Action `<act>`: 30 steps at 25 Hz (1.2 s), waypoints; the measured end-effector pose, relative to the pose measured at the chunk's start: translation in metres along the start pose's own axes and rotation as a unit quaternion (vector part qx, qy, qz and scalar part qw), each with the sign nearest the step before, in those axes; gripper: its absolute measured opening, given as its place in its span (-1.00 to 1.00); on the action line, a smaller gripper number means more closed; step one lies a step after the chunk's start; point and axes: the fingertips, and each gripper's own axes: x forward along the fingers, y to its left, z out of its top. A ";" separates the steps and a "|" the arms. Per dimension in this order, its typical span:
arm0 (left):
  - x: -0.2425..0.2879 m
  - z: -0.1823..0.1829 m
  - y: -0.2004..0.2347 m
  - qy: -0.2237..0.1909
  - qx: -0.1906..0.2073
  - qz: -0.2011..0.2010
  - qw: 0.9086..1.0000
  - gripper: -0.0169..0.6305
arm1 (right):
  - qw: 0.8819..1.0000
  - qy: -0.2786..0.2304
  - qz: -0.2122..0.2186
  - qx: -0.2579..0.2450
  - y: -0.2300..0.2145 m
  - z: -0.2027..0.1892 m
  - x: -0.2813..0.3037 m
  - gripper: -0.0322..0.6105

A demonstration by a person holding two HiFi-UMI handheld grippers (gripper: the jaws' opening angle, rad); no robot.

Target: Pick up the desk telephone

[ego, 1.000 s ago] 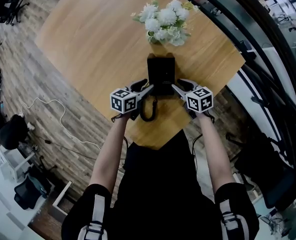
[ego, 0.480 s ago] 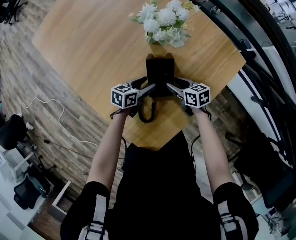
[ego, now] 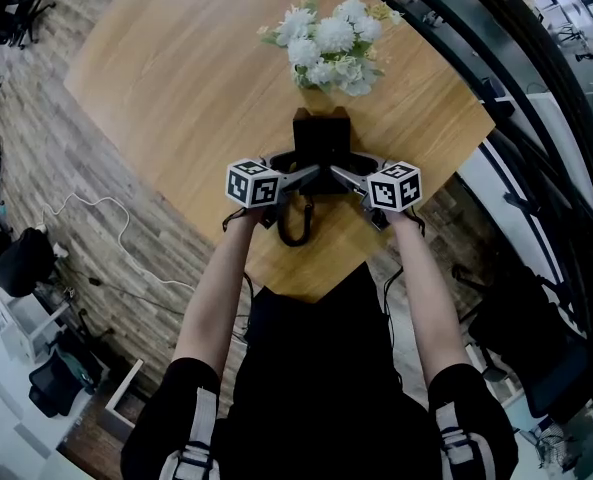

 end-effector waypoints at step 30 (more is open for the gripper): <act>0.009 -0.003 0.004 0.041 0.000 -0.005 0.999 -0.15 | 0.999 -0.005 0.022 0.042 0.001 0.002 0.010 -0.18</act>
